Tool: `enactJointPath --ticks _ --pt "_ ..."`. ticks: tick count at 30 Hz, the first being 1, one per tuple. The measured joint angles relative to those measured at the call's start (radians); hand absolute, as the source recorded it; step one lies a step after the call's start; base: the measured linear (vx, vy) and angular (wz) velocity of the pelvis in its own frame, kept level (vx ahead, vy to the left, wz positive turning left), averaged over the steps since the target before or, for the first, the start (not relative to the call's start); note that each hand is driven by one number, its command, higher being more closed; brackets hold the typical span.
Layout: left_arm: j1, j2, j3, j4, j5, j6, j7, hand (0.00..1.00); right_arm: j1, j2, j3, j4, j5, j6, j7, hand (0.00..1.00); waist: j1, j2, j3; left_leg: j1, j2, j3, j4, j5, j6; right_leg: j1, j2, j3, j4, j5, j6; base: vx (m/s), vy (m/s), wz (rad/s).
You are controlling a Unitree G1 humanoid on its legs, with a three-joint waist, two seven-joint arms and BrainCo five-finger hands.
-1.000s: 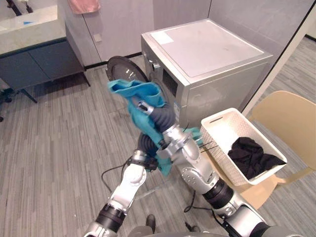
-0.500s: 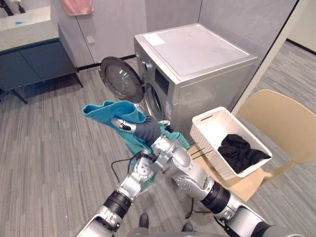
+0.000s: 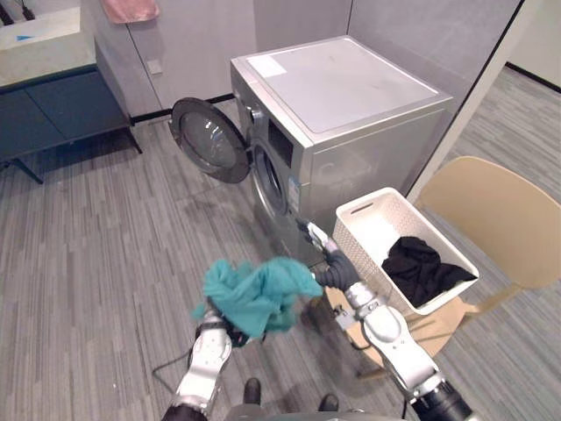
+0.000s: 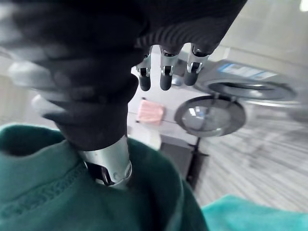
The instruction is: Pick up the laundry basket with both hands and put the clothes into the washing machine.
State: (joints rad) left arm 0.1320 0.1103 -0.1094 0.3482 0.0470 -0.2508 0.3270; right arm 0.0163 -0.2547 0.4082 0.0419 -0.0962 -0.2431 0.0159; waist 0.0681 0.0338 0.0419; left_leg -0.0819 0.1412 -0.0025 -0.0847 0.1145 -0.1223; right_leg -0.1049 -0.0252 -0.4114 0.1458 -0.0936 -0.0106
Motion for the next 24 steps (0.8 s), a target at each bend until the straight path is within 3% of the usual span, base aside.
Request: enactJointPath --ticks 5,6,7,8,9,10,11,12,13,14,15,17,19,20,21,22,23,24 --pt "0.006 -0.001 0.047 0.141 -0.019 0.003 -0.027 1.00 0.052 0.004 -0.054 0.252 -0.118 0.014 -0.001 0.00 0.002 -0.008 0.022 -0.104 -0.033 -0.080 0.054 0.009 0.023 -0.077 -0.066 -0.104 0.123 -0.073 0.002 -0.06 -0.012 0.61" --pt "0.010 -0.004 0.051 0.151 -0.019 0.003 -0.036 1.00 0.060 0.013 -0.079 0.313 -0.135 0.021 -0.006 0.00 0.001 -0.009 0.035 -0.120 -0.043 -0.068 0.056 0.010 0.060 -0.076 -0.083 -0.133 0.130 -0.079 0.003 -0.05 0.008 0.93" --pt "0.010 -0.010 0.061 0.165 -0.019 0.003 -0.044 1.00 0.063 0.021 -0.104 0.378 -0.156 0.030 -0.017 0.00 0.001 -0.009 0.045 -0.134 -0.042 -0.015 0.064 -0.007 0.123 -0.074 -0.100 -0.168 0.131 -0.084 0.004 -0.04 0.027 1.00" --pt "0.009 -0.018 0.069 0.175 -0.019 0.005 -0.046 1.00 0.066 0.028 -0.122 0.420 -0.175 0.038 -0.024 0.00 -0.003 -0.007 0.047 -0.151 -0.033 0.067 0.070 -0.028 0.155 -0.070 -0.119 -0.202 0.128 -0.085 0.010 0.01 0.027 0.96" --pt "0.009 -0.026 0.073 0.177 -0.019 0.006 -0.047 1.00 0.067 0.031 -0.134 0.445 -0.185 0.041 -0.030 0.00 -0.005 -0.006 0.051 -0.152 -0.028 0.119 0.070 -0.036 0.165 -0.067 -0.132 -0.222 0.127 -0.082 0.016 0.08 0.083 1.18" --pt "0.008 -0.042 0.072 0.180 -0.021 0.007 -0.056 1.00 0.064 0.033 -0.165 0.505 -0.198 0.055 -0.040 0.00 -0.012 -0.008 0.067 -0.154 -0.008 0.257 0.071 -0.038 0.166 -0.054 -0.160 -0.275 0.128 -0.076 0.018 0.11 0.091 1.08" --pt "0.007 -0.048 0.072 0.188 -0.024 0.007 -0.064 1.00 0.058 0.035 -0.173 0.541 -0.206 0.060 -0.049 0.00 -0.015 0.002 0.066 -0.154 0.000 0.318 0.076 -0.037 0.165 -0.046 -0.172 -0.299 0.131 -0.077 0.028 0.17 0.120 1.19" --pt "0.006 -0.052 0.073 0.208 -0.036 0.007 -0.067 1.00 0.045 0.040 -0.184 0.589 -0.212 0.071 -0.063 0.00 -0.028 0.010 0.072 -0.150 0.005 0.363 0.086 -0.024 0.149 -0.027 -0.186 -0.325 0.141 -0.084 0.048 0.16 0.085 0.83" --pt "0.015 -0.053 0.075 0.231 -0.039 0.007 -0.068 1.00 0.036 0.049 -0.190 0.628 -0.217 0.077 -0.073 0.00 -0.026 0.012 0.075 -0.148 0.008 0.356 0.100 0.021 0.109 -0.009 -0.192 -0.341 0.148 -0.090 0.067 0.17 0.086 0.62" --pt "0.017 -0.048 0.082 0.250 -0.041 0.008 -0.069 1.00 0.023 0.063 -0.196 0.656 -0.220 0.081 -0.081 0.00 -0.024 0.001 0.081 -0.146 -0.003 0.348 0.118 0.022 0.102 0.008 -0.205 -0.347 0.147 -0.088 0.079 0.13 0.074 0.41" --pt "0.020 -0.042 0.084 0.262 -0.044 0.010 -0.069 1.00 0.018 0.080 -0.202 0.665 -0.222 0.088 -0.085 0.00 -0.025 -0.010 0.087 -0.147 -0.012 0.340 0.134 0.003 0.106 0.026 -0.213 -0.358 0.140 -0.085 0.092 0.16 0.099 0.47" --pt "0.027 -0.032 0.083 0.282 -0.052 0.023 -0.089 1.00 0.009 0.122 -0.216 0.692 -0.228 0.096 -0.104 0.00 -0.023 -0.053 0.109 -0.154 -0.052 0.315 0.229 -0.110 0.125 0.060 -0.290 -0.374 0.206 -0.114 0.146 0.24 0.151 0.46" --pt "0.051 -0.036 0.081 0.287 -0.056 0.030 -0.093 1.00 0.004 0.132 -0.216 0.692 -0.227 0.098 -0.105 0.00 -0.025 -0.061 0.110 -0.153 -0.087 0.301 0.294 -0.173 0.139 0.042 -0.373 -0.320 0.352 -0.119 0.151 0.24 0.189 0.42" --pt "0.062 -0.035 0.082 0.286 -0.056 0.031 -0.101 1.00 0.006 0.129 -0.216 0.692 -0.227 0.102 -0.106 0.00 -0.029 -0.060 0.111 -0.144 -0.115 0.277 0.340 -0.223 0.162 -0.022 -0.436 -0.193 0.529 -0.075 0.067 0.33 0.262 0.57" --pt "0.058 -0.032 0.081 0.285 -0.055 0.033 -0.104 1.00 0.010 0.128 -0.218 0.692 -0.226 0.106 -0.107 0.00 -0.036 -0.055 0.118 -0.124 -0.122 0.257 0.353 -0.246 0.174 -0.088 -0.442 -0.076 0.645 -0.016 -0.014 0.31 0.213 0.54" --pt "0.055 -0.026 0.080 0.284 -0.055 0.035 -0.104 1.00 0.010 0.132 -0.219 0.692 -0.226 0.109 -0.108 0.00 -0.042 -0.054 0.123 -0.110 -0.124 0.239 0.357 -0.257 0.183 -0.121 -0.423 0.009 0.707 0.010 -0.011 0.33 0.115 0.83" --pt "0.048 -0.016 0.080 0.285 -0.055 0.039 -0.103 1.00 0.016 0.141 -0.220 0.688 -0.210 0.110 -0.108 0.00 -0.062 -0.039 0.135 -0.084 -0.123 0.183 0.360 -0.279 0.185 -0.170 -0.332 0.110 0.775 -0.088 0.042 0.34 0.072 0.98" --pt "0.039 -0.007 0.080 0.285 -0.055 0.041 -0.102 1.00 0.019 0.142 -0.220 0.685 -0.190 0.111 -0.108 0.00 -0.077 -0.049 0.140 -0.046 -0.126 0.151 0.334 -0.284 0.185 -0.207 -0.271 0.142 0.762 -0.142 0.040 0.42 0.052 0.99"
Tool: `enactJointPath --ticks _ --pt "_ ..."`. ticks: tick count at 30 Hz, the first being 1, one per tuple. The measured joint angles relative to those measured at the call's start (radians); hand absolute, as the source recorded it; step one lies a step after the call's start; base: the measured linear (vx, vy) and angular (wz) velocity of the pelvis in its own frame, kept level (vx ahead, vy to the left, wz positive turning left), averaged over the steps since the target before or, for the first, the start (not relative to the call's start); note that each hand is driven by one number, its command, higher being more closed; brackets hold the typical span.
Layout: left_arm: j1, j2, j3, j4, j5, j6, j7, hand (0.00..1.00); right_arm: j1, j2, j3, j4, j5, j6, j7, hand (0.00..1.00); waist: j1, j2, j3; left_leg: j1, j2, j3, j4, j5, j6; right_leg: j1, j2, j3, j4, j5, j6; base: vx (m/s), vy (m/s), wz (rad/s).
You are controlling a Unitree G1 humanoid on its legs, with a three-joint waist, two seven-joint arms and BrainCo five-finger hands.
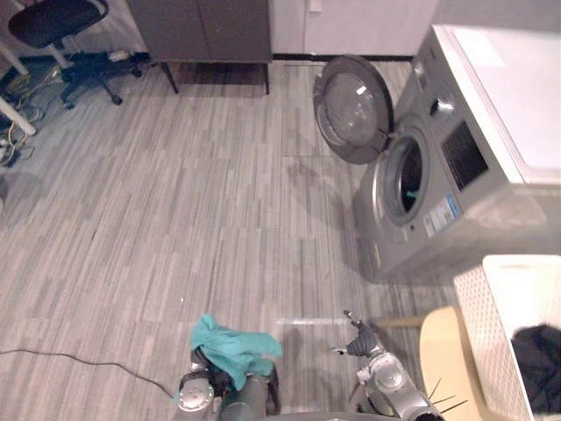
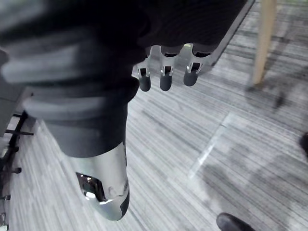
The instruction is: Pick up the laundry basket with both hands and put the clothes into the washing machine.
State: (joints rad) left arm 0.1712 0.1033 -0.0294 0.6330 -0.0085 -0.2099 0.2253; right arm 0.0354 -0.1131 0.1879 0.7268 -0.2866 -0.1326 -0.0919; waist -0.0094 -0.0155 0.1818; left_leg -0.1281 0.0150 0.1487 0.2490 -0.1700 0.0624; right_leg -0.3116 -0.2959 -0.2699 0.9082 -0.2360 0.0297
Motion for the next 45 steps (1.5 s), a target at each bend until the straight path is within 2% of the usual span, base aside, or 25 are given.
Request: enactJointPath --ticks 4,6,7,8,10,12,13,14,16,18,20,22,24,25,27,30,31,32,34,36,37,38,39,42,45 --pt "-0.044 -0.002 -0.011 0.004 0.000 0.003 -0.003 1.00 -0.006 -0.007 -0.024 -0.007 0.041 -0.001 -0.012 0.00 -0.025 0.004 0.024 0.116 0.000 -0.071 -0.069 -0.010 -0.023 -0.117 0.112 -0.060 -0.335 0.004 0.009 0.44 -0.033 0.78" --pt "-0.070 -0.002 -0.028 0.004 0.002 0.003 -0.005 1.00 -0.005 -0.005 -0.029 -0.008 0.041 0.000 -0.015 0.00 -0.032 -0.006 0.023 0.189 -0.001 -0.123 -0.112 -0.042 -0.077 -0.140 0.162 -0.077 -0.651 0.167 -0.003 0.53 -0.141 0.82" --pt "-0.070 0.001 -0.038 0.004 0.002 0.003 -0.006 1.00 -0.003 -0.003 -0.029 -0.008 0.041 0.000 -0.015 0.00 -0.031 -0.011 0.023 0.212 -0.005 -0.129 -0.113 -0.057 -0.100 -0.143 0.165 -0.069 -0.674 0.202 -0.017 0.57 -0.215 0.74" --pt "-0.060 0.012 -0.047 0.006 0.004 0.004 -0.010 1.00 0.020 -0.002 -0.029 -0.019 0.041 0.000 -0.014 0.00 -0.042 -0.031 0.008 0.249 -0.008 -0.148 -0.103 -0.091 -0.136 -0.141 0.154 -0.045 -0.641 0.307 -0.099 0.59 -0.264 0.77" --pt "-0.056 -0.011 -0.054 0.006 0.011 0.002 -0.015 1.00 0.017 -0.013 -0.034 -0.040 0.041 0.001 -0.013 0.00 -0.051 0.017 0.001 0.204 0.042 -0.141 0.034 -0.104 -0.168 -0.139 0.181 -0.071 -0.576 0.271 -0.126 0.72 -0.318 0.47" --pt "-0.055 -0.023 -0.040 0.009 0.013 0.005 -0.027 1.00 0.009 -0.006 -0.028 -0.068 0.040 0.000 -0.011 0.00 -0.045 0.043 0.012 0.087 0.114 -0.117 0.343 -0.048 -0.233 -0.072 0.253 -0.080 -0.622 0.242 -0.158 0.48 -0.211 -0.32" --pt "-0.040 -0.028 -0.034 0.009 0.013 0.008 -0.031 1.00 0.016 0.004 -0.021 -0.087 0.041 0.000 -0.012 0.00 -0.031 0.052 0.018 0.003 0.181 -0.116 0.581 0.036 -0.239 0.010 0.323 -0.064 -0.673 0.233 -0.183 0.47 -0.176 -0.91" --pt "-0.031 -0.033 -0.029 0.009 0.013 0.009 -0.032 1.00 0.022 0.023 -0.021 -0.107 0.042 0.000 -0.014 0.00 -0.021 0.044 0.021 -0.053 0.222 -0.100 0.771 0.019 -0.213 0.093 0.372 -0.029 -0.713 0.218 -0.200 0.58 -0.208 -1.01" --pt "-0.043 -0.048 -0.035 0.007 0.017 0.009 -0.045 1.00 0.037 0.034 -0.034 -0.159 0.044 -0.005 -0.022 0.00 -0.001 0.008 0.025 -0.124 0.227 -0.047 0.839 -0.008 -0.169 0.189 0.387 0.049 -0.760 0.205 -0.210 0.62 -0.186 -1.05" --pt "-0.062 -0.057 -0.049 0.005 0.020 0.006 -0.051 1.00 0.037 0.034 -0.036 -0.163 0.053 -0.016 -0.022 0.00 0.000 0.000 0.025 -0.194 0.217 -0.038 0.738 -0.030 -0.140 0.259 0.391 0.111 -0.809 0.204 -0.204 0.58 -0.105 -1.05" --pt "-0.074 -0.064 -0.047 0.006 0.020 0.006 -0.050 1.00 0.043 0.039 -0.056 -0.160 0.062 -0.013 -0.021 0.00 0.003 0.001 0.030 -0.216 0.185 -0.075 0.560 -0.050 -0.160 0.303 0.395 0.172 -0.822 0.192 -0.183 0.35 0.037 -1.01" --pt "-0.081 -0.066 -0.048 0.006 0.020 0.006 -0.050 1.00 0.040 0.047 -0.076 -0.153 0.062 -0.013 -0.023 0.00 0.011 0.000 0.037 -0.213 0.118 -0.211 0.351 -0.046 -0.171 0.339 0.396 0.255 -0.822 0.177 -0.160 0.33 0.155 -1.30" --pt "-0.089 -0.074 -0.049 0.013 0.020 0.006 -0.050 1.00 0.028 0.044 -0.096 -0.121 0.062 -0.015 -0.024 0.00 0.024 0.011 0.038 -0.203 0.070 -0.360 0.155 -0.010 -0.218 0.357 0.401 0.355 -0.822 0.151 -0.128 0.25 0.207 -1.50" --pt "-0.092 -0.081 -0.051 0.031 0.020 0.006 -0.050 1.00 0.030 0.038 -0.102 -0.108 0.062 -0.014 -0.028 0.00 0.026 0.028 0.035 -0.203 0.074 -0.384 0.106 0.014 -0.235 0.362 0.408 0.391 -0.813 0.134 -0.110 0.26 0.296 -1.45" --pt "-0.079 -0.101 -0.078 0.073 0.020 0.008 -0.050 1.00 0.068 0.010 -0.103 -0.099 0.062 -0.013 -0.037 0.00 0.020 0.093 0.019 -0.171 0.107 -0.382 0.091 0.117 -0.183 0.344 0.453 0.500 -0.702 0.040 -0.067 0.30 0.415 -1.65" --pt "-0.078 -0.050 -0.093 0.085 0.020 0.009 -0.050 1.00 0.089 0.055 -0.092 -0.064 0.062 -0.006 -0.036 0.00 0.021 0.000 -0.008 -0.138 0.070 -0.168 0.116 0.039 -0.130 0.231 0.359 0.568 -0.513 -0.063 0.013 0.15 0.358 -1.57" --pt "-0.077 -0.044 -0.093 0.084 0.020 0.009 -0.050 1.00 0.085 0.059 -0.090 -0.059 0.062 -0.005 -0.035 0.00 0.022 -0.008 -0.013 -0.133 0.071 -0.129 0.116 0.030 -0.121 0.209 0.344 0.556 -0.496 -0.064 0.016 0.06 0.322 -1.89" --pt "-0.077 -0.035 -0.085 0.084 0.020 0.010 -0.049 1.00 0.059 0.068 -0.089 -0.032 0.062 -0.005 -0.034 0.00 0.022 -0.021 -0.020 -0.119 0.076 -0.026 0.118 0.017 -0.085 0.166 0.292 0.457 -0.486 -0.057 0.031 0.02 0.251 -1.72" --pt "-0.080 -0.031 -0.086 0.080 0.017 0.012 -0.048 1.00 0.030 0.063 -0.078 -0.013 0.062 -0.005 -0.035 0.00 0.019 -0.012 -0.014 -0.094 0.086 0.065 0.113 -0.002 -0.058 0.145 0.219 0.253 -0.505 -0.041 0.028 0.01 0.215 -1.58" --pt "-0.079 -0.027 -0.085 0.052 0.006 0.018 -0.047 1.00 0.002 0.061 -0.058 0.020 0.062 -0.005 -0.034 0.00 0.025 0.013 -0.005 -0.037 0.121 0.186 0.090 -0.040 -0.047 0.168 0.105 -0.163 -0.532 -0.001 -0.026 0.04 0.180 -1.84" --pt "-0.082 -0.012 -0.085 0.031 0.000 0.017 -0.047 1.00 -0.009 0.066 -0.052 0.027 0.061 -0.005 -0.035 0.00 0.022 0.016 -0.005 -0.023 0.138 0.229 0.082 -0.053 -0.050 0.185 0.075 -0.295 -0.549 0.027 -0.041 0.06 0.145 -1.61" --pt "-0.088 -0.005 -0.085 0.023 0.000 0.017 -0.048 1.00 -0.012 0.068 -0.052 0.028 0.061 -0.005 -0.035 0.00 0.023 0.015 -0.006 -0.022 0.144 0.246 0.081 -0.056 -0.053 0.187 0.063 -0.335 -0.556 0.047 -0.045 0.12 0.118 -1.30" --pt "-0.102 0.011 -0.082 0.022 0.000 0.018 -0.049 1.00 -0.024 0.067 -0.052 0.036 0.061 -0.004 -0.036 0.00 0.024 0.008 -0.008 -0.018 0.154 0.291 0.080 -0.050 -0.067 0.184 0.050 -0.370 -0.559 0.087 -0.008 0.11 0.052 -0.91" --pt "-0.117 0.020 -0.083 0.027 0.003 0.026 -0.052 1.00 -0.017 0.053 -0.076 0.045 0.059 0.006 -0.040 0.00 -0.009 0.007 -0.006 0.027 0.160 0.319 0.086 -0.048 -0.067 0.204 0.066 -0.347 -0.568 0.085 -0.002 0.16 -0.013 -0.56" --pt "-0.125 0.014 -0.078 0.027 0.005 0.028 -0.055 1.00 0.022 0.035 -0.073 0.046 0.061 0.005 -0.040 0.00 -0.003 0.013 -0.003 -0.012 0.249 0.310 0.336 -0.049 -0.068 0.305 0.133 -0.314 -0.702 0.095 0.024 0.16 -0.115 -0.47"
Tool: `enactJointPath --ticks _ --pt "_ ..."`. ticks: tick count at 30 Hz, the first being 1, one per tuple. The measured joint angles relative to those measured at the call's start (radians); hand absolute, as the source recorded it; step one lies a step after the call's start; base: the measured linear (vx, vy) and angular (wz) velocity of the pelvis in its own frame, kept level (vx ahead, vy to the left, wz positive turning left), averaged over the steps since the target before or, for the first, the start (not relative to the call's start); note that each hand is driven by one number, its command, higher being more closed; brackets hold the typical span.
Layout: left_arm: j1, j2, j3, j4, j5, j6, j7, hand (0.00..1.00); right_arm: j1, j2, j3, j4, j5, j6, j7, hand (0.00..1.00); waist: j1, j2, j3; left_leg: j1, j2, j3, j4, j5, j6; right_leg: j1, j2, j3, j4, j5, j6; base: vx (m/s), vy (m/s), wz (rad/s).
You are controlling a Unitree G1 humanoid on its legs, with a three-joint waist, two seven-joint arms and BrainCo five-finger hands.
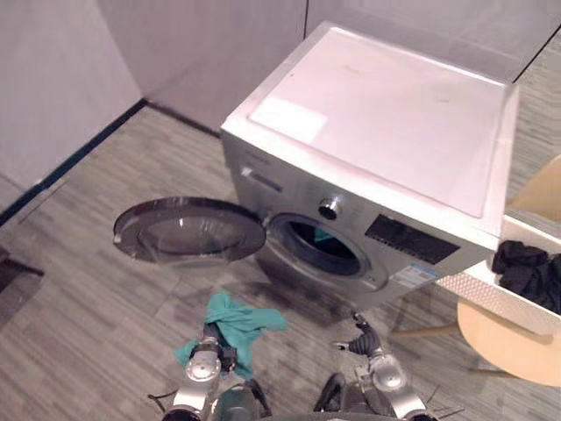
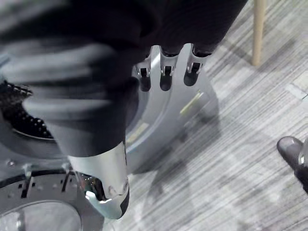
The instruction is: Pick up the laundry basket with both hands and put the clothes into the washing machine.
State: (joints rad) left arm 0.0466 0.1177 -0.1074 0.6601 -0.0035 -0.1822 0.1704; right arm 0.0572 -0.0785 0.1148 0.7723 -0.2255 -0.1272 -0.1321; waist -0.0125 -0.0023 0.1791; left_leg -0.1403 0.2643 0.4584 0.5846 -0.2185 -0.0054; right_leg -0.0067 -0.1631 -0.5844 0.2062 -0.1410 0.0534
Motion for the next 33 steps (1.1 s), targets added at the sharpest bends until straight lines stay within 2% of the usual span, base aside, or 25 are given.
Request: enactJointPath --ticks 1,2,3,4,5,6,7,8,9,11,12,15,17,18,19,20,23,26,30,33 --pt "0.021 -0.013 0.001 0.002 -0.002 0.002 -0.006 1.00 0.010 -0.013 0.003 0.000 0.008 0.000 -0.001 0.00 0.020 0.030 0.005 -0.024 0.069 -0.057 0.176 0.011 0.010 0.064 0.052 0.053 -0.047 0.004 0.003 0.15 -0.029 -0.74" --pt "0.023 -0.013 0.001 0.002 -0.002 0.002 -0.007 1.00 0.010 -0.013 0.003 0.000 0.010 0.000 -0.001 0.00 0.022 0.030 0.005 -0.027 0.072 -0.063 0.191 0.016 0.011 0.069 0.054 0.059 -0.050 0.004 0.003 0.19 0.021 -0.96" --pt "0.026 -0.019 0.000 0.016 -0.003 0.002 -0.014 1.00 0.009 -0.008 -0.001 0.003 0.012 0.001 -0.003 0.00 0.033 0.014 0.014 -0.077 0.063 -0.138 0.282 0.032 0.008 0.090 0.052 0.095 -0.064 0.005 0.001 0.13 0.058 -0.52" --pt "0.026 -0.024 0.000 0.020 -0.004 0.003 -0.016 1.00 0.001 -0.010 -0.003 0.005 0.012 0.001 -0.004 0.00 0.034 0.013 0.015 -0.088 0.044 -0.172 0.268 -0.006 -0.012 0.090 0.045 0.108 -0.063 0.006 0.001 0.16 0.085 -0.74" --pt "0.022 -0.031 -0.003 0.020 -0.004 0.003 -0.016 1.00 -0.020 -0.010 -0.024 0.015 0.012 0.001 -0.012 0.00 0.029 0.007 0.020 -0.101 0.004 -0.220 0.205 -0.051 -0.028 0.086 0.028 0.136 -0.060 0.006 0.002 0.18 0.183 -0.69" --pt "0.015 -0.036 -0.013 0.020 -0.005 0.003 -0.016 1.00 -0.038 -0.009 -0.046 0.031 0.018 0.003 -0.022 0.00 0.029 -0.003 0.026 -0.118 -0.041 -0.275 0.096 -0.060 -0.038 0.081 0.005 0.165 -0.051 0.007 0.003 0.17 0.222 -0.65" --pt "0.014 -0.039 -0.016 0.020 -0.005 0.003 -0.016 1.00 -0.042 -0.009 -0.054 0.036 0.019 0.003 -0.023 0.00 0.029 -0.004 0.026 -0.123 -0.060 -0.302 0.043 -0.056 -0.045 0.080 -0.002 0.176 -0.047 0.008 0.004 0.16 0.290 -0.58" --pt "0.014 -0.045 -0.024 0.019 -0.006 0.002 -0.016 1.00 -0.045 -0.012 -0.068 0.041 0.020 0.004 -0.024 0.00 0.028 0.015 0.018 -0.116 -0.094 -0.370 -0.112 0.012 -0.077 0.075 -0.003 0.188 -0.038 0.010 0.014 0.14 0.266 -0.52" --pt "0.010 -0.042 -0.048 0.027 -0.010 0.003 -0.016 1.00 -0.049 -0.014 -0.070 0.052 0.021 0.008 -0.029 0.00 0.032 0.008 0.025 -0.108 -0.108 -0.382 -0.147 0.059 -0.065 0.071 -0.012 0.224 -0.030 -0.006 0.048 0.13 0.246 -0.44" --pt "-0.009 -0.023 -0.064 0.027 -0.020 0.004 -0.016 1.00 -0.046 0.006 -0.070 0.046 0.021 0.005 -0.031 0.00 0.028 -0.013 0.030 -0.115 -0.141 -0.379 -0.145 0.057 -0.061 0.054 -0.045 0.234 -0.016 -0.014 0.060 0.11 0.187 -0.04" --pt "-0.031 -0.017 -0.082 0.024 -0.028 0.004 -0.015 1.00 -0.049 0.009 -0.070 0.047 0.023 0.006 -0.035 0.00 0.028 -0.018 0.039 -0.132 -0.147 -0.375 -0.112 0.046 -0.046 0.028 -0.064 0.240 0.037 -0.016 0.063 0.08 0.175 0.08" --pt "-0.053 -0.015 -0.088 -0.007 -0.064 0.003 -0.015 1.00 -0.086 0.009 -0.070 0.048 0.056 0.005 -0.040 0.00 0.026 -0.014 0.077 -0.165 -0.159 -0.342 -0.051 0.034 -0.032 -0.066 -0.106 0.300 0.188 -0.047 0.077 -0.04 0.163 -0.20" --pt "-0.069 -0.015 -0.087 -0.042 -0.111 0.002 -0.014 1.00 -0.128 0.000 -0.069 0.047 0.090 0.004 -0.041 0.00 0.026 -0.002 0.115 -0.209 -0.150 -0.316 0.018 -0.008 -0.019 -0.152 -0.119 0.343 0.289 -0.082 0.094 -0.12 0.101 -0.56" --pt "-0.100 -0.013 -0.084 -0.070 -0.166 0.001 -0.009 1.00 -0.163 -0.013 -0.065 0.045 0.112 0.004 -0.043 0.00 0.025 0.004 0.146 -0.273 -0.132 -0.302 0.088 -0.048 -0.008 -0.238 -0.122 0.382 0.371 -0.121 0.109 -0.14 0.041 -0.51" --pt "-0.117 -0.013 -0.084 -0.075 -0.186 -0.001 -0.007 1.00 -0.175 -0.016 -0.065 0.044 0.121 0.004 -0.045 0.00 0.024 0.004 0.157 -0.298 -0.125 -0.297 0.112 -0.060 -0.006 -0.265 -0.123 0.393 0.395 -0.134 0.111 -0.25 0.043 -0.55" --pt "-0.169 -0.014 -0.083 -0.083 -0.240 -0.002 0.009 1.00 -0.199 -0.026 -0.063 0.035 0.140 0.007 -0.056 0.00 0.017 0.002 0.194 -0.353 -0.116 -0.287 0.171 -0.088 -0.001 -0.329 -0.127 0.418 0.452 -0.170 0.128 -0.22 0.026 -0.31" --pt "-0.266 -0.016 -0.076 -0.116 -0.359 -0.014 0.040 1.00 -0.242 -0.036 -0.056 -0.011 0.172 0.018 -0.087 0.00 -0.004 -0.002 0.261 -0.453 -0.083 -0.269 0.289 -0.133 -0.001 -0.470 -0.128 0.478 0.595 -0.207 0.126 -0.21 0.000 -0.36" --pt "-0.423 -0.047 -0.033 -0.121 -0.499 -0.049 0.084 1.00 -0.274 -0.026 -0.055 -0.123 0.229 0.020 -0.116 0.00 -0.018 -0.003 0.274 -0.642 -0.016 -0.248 0.469 -0.182 0.019 -0.704 -0.110 0.546 0.784 -0.245 0.120 -0.22 0.003 -0.49" --pt "-0.619 -0.056 0.064 -0.174 -0.600 -0.068 0.137 1.00 -0.330 0.014 -0.059 -0.321 0.301 0.012 -0.155 0.00 -0.029 -0.013 0.325 -0.837 0.050 -0.249 0.637 -0.221 0.026 -0.931 -0.077 0.600 0.951 -0.266 0.109 -0.14 -0.007 -0.41" --pt "-0.785 -0.027 0.121 -0.224 -0.655 -0.070 0.162 1.00 -0.339 0.048 -0.059 -0.473 0.335 -0.022 -0.173 0.00 -0.031 -0.021 0.337 -1.011 0.084 -0.259 0.729 -0.225 0.033 -1.119 -0.052 0.629 1.051 -0.271 0.104 -0.14 -0.065 -0.24"
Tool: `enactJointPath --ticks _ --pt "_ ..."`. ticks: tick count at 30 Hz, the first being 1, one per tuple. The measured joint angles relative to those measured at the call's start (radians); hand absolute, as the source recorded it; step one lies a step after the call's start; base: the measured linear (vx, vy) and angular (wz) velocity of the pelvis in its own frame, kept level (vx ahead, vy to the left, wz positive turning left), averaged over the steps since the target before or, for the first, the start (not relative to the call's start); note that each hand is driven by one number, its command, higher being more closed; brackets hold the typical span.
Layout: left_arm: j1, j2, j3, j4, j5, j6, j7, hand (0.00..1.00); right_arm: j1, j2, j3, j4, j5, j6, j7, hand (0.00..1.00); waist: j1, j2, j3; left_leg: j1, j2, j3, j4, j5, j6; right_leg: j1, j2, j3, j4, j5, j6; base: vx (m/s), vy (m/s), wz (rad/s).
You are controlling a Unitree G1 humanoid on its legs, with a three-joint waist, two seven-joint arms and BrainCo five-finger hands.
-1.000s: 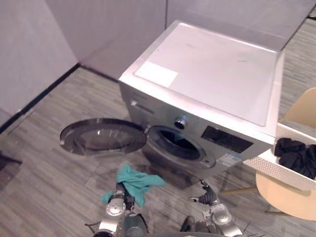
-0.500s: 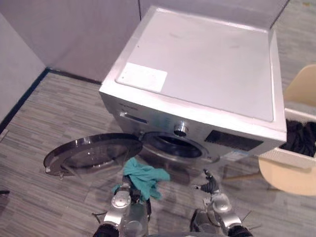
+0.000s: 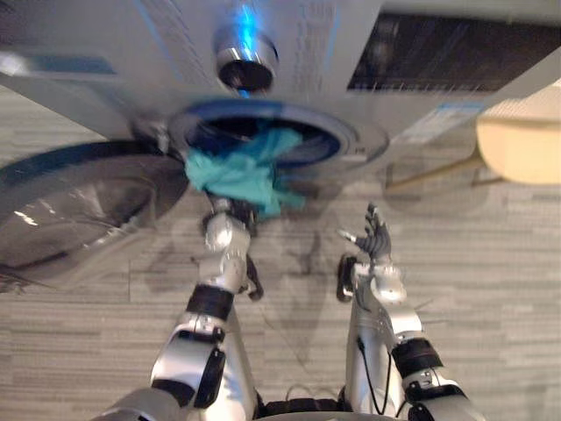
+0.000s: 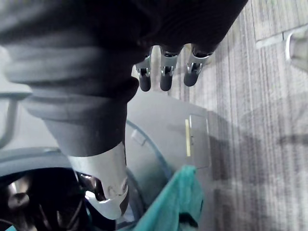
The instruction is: Pick up the laundry basket with both hands and put the clothes into the washing machine.
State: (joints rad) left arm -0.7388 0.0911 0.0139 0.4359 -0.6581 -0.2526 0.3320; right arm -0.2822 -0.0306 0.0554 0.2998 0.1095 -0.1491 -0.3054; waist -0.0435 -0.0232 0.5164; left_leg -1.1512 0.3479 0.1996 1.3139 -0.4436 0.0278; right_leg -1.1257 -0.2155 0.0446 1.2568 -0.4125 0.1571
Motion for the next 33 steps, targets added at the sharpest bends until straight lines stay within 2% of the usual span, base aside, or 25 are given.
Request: enactJointPath --ticks 1,2,5,7,10,12,15,17,20,25,26,28,31,33 --pt "-0.046 0.021 0.007 0.000 -0.016 0.000 0.005 1.00 0.003 0.008 -0.001 -0.030 0.002 -0.002 -0.003 0.00 -0.002 -0.001 0.001 -0.038 0.005 -0.008 0.021 0.000 0.001 -0.039 0.006 0.004 0.022 0.000 0.000 -0.10 -0.095 -0.21" --pt "-0.143 0.067 0.034 -0.004 -0.049 0.000 0.022 1.00 0.011 0.021 -0.001 -0.082 0.008 -0.004 -0.002 0.00 -0.008 -0.013 0.009 -0.099 0.018 -0.014 0.061 -0.001 0.003 -0.105 0.008 0.014 0.067 -0.004 0.001 -0.07 -0.078 -0.14" --pt "-0.289 0.141 0.046 -0.006 -0.091 -0.002 0.045 1.00 0.036 0.036 -0.010 -0.154 0.028 -0.029 0.001 0.00 -0.028 -0.014 0.012 -0.201 0.019 -0.049 0.118 0.001 0.011 -0.187 0.009 0.008 0.126 -0.019 0.001 -0.04 -0.071 0.02" --pt "-0.393 0.168 0.046 -0.006 -0.104 -0.009 0.063 1.00 0.053 0.049 -0.024 -0.214 0.032 -0.046 0.002 0.00 -0.031 -0.022 0.017 -0.255 0.020 -0.062 0.147 0.001 0.011 -0.239 0.010 0.009 0.161 -0.023 -0.003 -0.03 -0.073 0.04" --pt "-0.548 0.209 0.035 -0.003 -0.180 -0.026 0.088 1.00 0.052 0.051 -0.032 -0.265 0.032 -0.071 0.008 0.00 -0.033 -0.025 0.019 -0.341 0.023 -0.081 0.181 0.001 0.011 -0.312 0.020 0.006 0.191 -0.025 -0.005 -0.03 -0.054 -0.02" --pt "-0.593 0.227 0.035 -0.001 -0.213 -0.032 0.091 1.00 0.052 0.053 -0.032 -0.277 0.032 -0.074 0.017 0.00 -0.035 -0.027 0.020 -0.361 0.027 -0.087 0.190 0.001 0.012 -0.328 0.024 0.004 0.195 -0.025 -0.005 -0.01 -0.018 -0.08" --pt "-0.719 0.260 0.014 0.006 -0.295 -0.070 0.101 1.00 0.052 0.056 -0.037 -0.299 0.036 -0.084 0.028 0.00 -0.041 -0.039 0.026 -0.405 0.028 -0.103 0.201 0.001 0.012 -0.357 0.024 -0.008 0.201 -0.025 -0.005 0.00 -0.008 -0.01" --pt "-0.807 0.278 -0.013 0.007 -0.354 -0.118 0.109 1.00 0.053 0.056 -0.049 -0.321 0.038 -0.084 0.040 0.00 -0.045 -0.040 0.026 -0.436 0.022 -0.111 0.207 0.001 0.013 -0.381 0.020 -0.012 0.207 -0.025 -0.005 0.00 0.000 0.00" --pt "-0.894 0.289 -0.022 0.008 -0.386 -0.165 0.112 1.00 0.053 0.059 -0.049 -0.330 0.039 -0.085 0.062 0.00 -0.051 -0.051 0.032 -0.447 0.020 -0.114 0.208 0.002 0.013 -0.389 0.019 -0.016 0.206 -0.025 -0.005 0.00 0.000 0.00" --pt "-0.925 0.295 -0.049 0.010 -0.391 -0.213 0.128 1.00 0.061 0.058 -0.051 -0.360 0.039 -0.086 0.078 0.00 -0.052 -0.051 0.032 -0.485 0.019 -0.128 0.215 0.002 0.013 -0.411 0.019 -0.029 0.206 -0.025 -0.005 0.00 -0.008 -0.01" --pt "-0.933 0.297 -0.049 0.010 -0.392 -0.227 0.128 0.00 0.070 0.058 -0.054 -0.367 0.039 -0.090 0.087 0.00 -0.051 -0.051 0.032 -0.499 0.018 -0.137 0.221 0.002 0.013 -0.418 0.018 -0.036 0.209 -0.025 -0.006 0.01 -0.014 -0.03" --pt "-0.932 0.300 -0.049 0.011 -0.392 -0.234 0.128 0.00 0.074 0.058 -0.058 -0.369 0.039 -0.096 0.091 0.00 -0.051 -0.051 0.032 -0.515 0.014 -0.148 0.227 0.002 0.013 -0.422 0.014 -0.045 0.213 -0.027 -0.006 0.01 -0.011 0.06" --pt "-0.929 0.313 -0.074 0.070 -0.298 -0.193 0.127 0.00 0.085 0.058 -0.071 -0.385 0.039 -0.111 0.092 0.00 -0.049 -0.052 0.032 -0.526 0.001 -0.147 0.232 0.003 0.016 -0.432 0.000 -0.041 0.227 -0.035 -0.002 0.01 -0.024 0.14" --pt "-0.897 0.327 -0.111 0.110 -0.088 -0.110 0.124 0.00 0.088 0.058 -0.081 -0.386 0.038 -0.120 0.093 0.00 -0.048 -0.052 0.032 -0.529 -0.006 -0.145 0.232 0.006 0.021 -0.434 -0.009 -0.042 0.232 -0.039 0.000 0.01 -0.026 0.11"
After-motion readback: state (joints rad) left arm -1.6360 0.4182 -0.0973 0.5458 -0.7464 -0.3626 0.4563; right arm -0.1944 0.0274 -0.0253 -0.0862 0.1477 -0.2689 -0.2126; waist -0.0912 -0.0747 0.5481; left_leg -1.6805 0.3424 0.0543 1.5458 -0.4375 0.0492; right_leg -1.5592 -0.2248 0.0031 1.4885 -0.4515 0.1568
